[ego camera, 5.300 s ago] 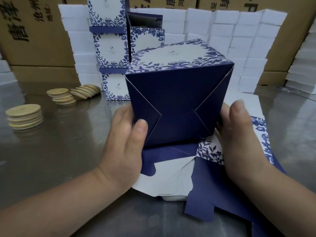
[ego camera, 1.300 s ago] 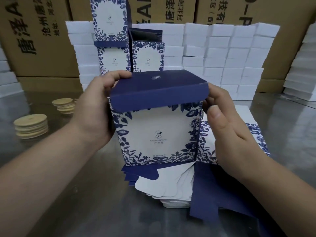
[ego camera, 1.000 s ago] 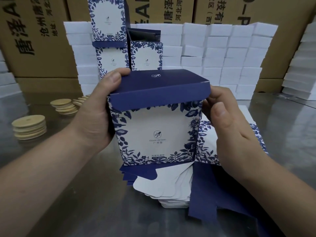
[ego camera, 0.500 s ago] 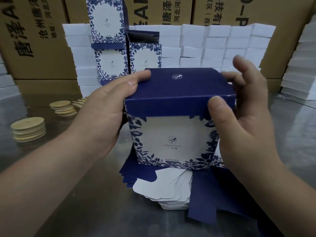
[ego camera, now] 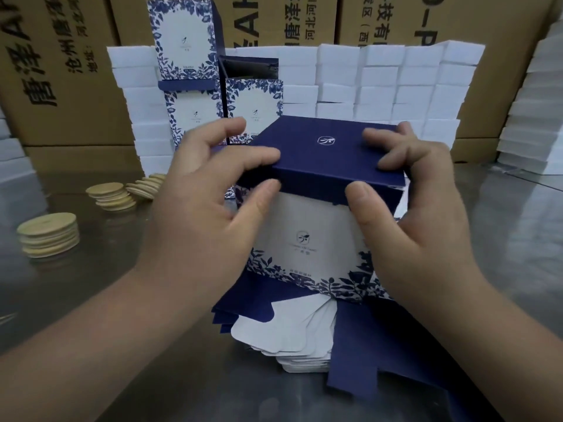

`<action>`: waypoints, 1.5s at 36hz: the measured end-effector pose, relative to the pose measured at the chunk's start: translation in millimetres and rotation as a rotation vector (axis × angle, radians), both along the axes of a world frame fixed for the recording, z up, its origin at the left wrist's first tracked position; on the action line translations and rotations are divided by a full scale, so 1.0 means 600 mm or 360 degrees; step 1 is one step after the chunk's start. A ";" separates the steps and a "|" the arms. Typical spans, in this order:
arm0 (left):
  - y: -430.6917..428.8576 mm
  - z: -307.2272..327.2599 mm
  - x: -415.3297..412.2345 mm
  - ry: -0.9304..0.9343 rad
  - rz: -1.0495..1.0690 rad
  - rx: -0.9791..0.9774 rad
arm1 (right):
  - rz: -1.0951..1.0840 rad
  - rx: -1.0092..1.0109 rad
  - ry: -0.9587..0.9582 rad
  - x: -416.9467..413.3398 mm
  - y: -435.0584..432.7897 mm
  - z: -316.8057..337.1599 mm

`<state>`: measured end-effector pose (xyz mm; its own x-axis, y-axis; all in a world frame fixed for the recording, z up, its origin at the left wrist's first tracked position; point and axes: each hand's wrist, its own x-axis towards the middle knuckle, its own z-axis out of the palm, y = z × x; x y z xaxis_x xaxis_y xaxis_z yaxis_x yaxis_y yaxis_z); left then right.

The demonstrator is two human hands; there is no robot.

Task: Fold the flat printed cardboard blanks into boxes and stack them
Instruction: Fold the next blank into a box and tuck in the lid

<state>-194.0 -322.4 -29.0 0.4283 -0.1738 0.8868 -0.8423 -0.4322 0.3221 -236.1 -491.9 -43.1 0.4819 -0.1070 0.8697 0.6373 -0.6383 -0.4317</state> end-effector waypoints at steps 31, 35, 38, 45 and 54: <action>-0.060 -0.001 0.002 0.0286 -0.0023 -0.0051 | -0.0075 -0.0046 -0.0181 0.016 -0.067 0.016; -0.046 -0.014 0.007 0.0221 -0.0293 -0.0129 | 0.0020 0.0323 0.0098 0.020 -0.089 0.015; -0.035 -0.019 0.018 0.0167 -0.0457 -0.0167 | 0.0070 0.0270 0.0300 0.018 -0.087 0.012; -0.019 -0.024 0.043 0.0202 -0.0711 -0.0245 | 0.0263 0.0232 0.0240 0.018 -0.089 0.015; -0.017 -0.025 0.054 0.0030 -0.0654 -0.0317 | 0.0591 0.0268 0.0274 0.020 -0.091 0.018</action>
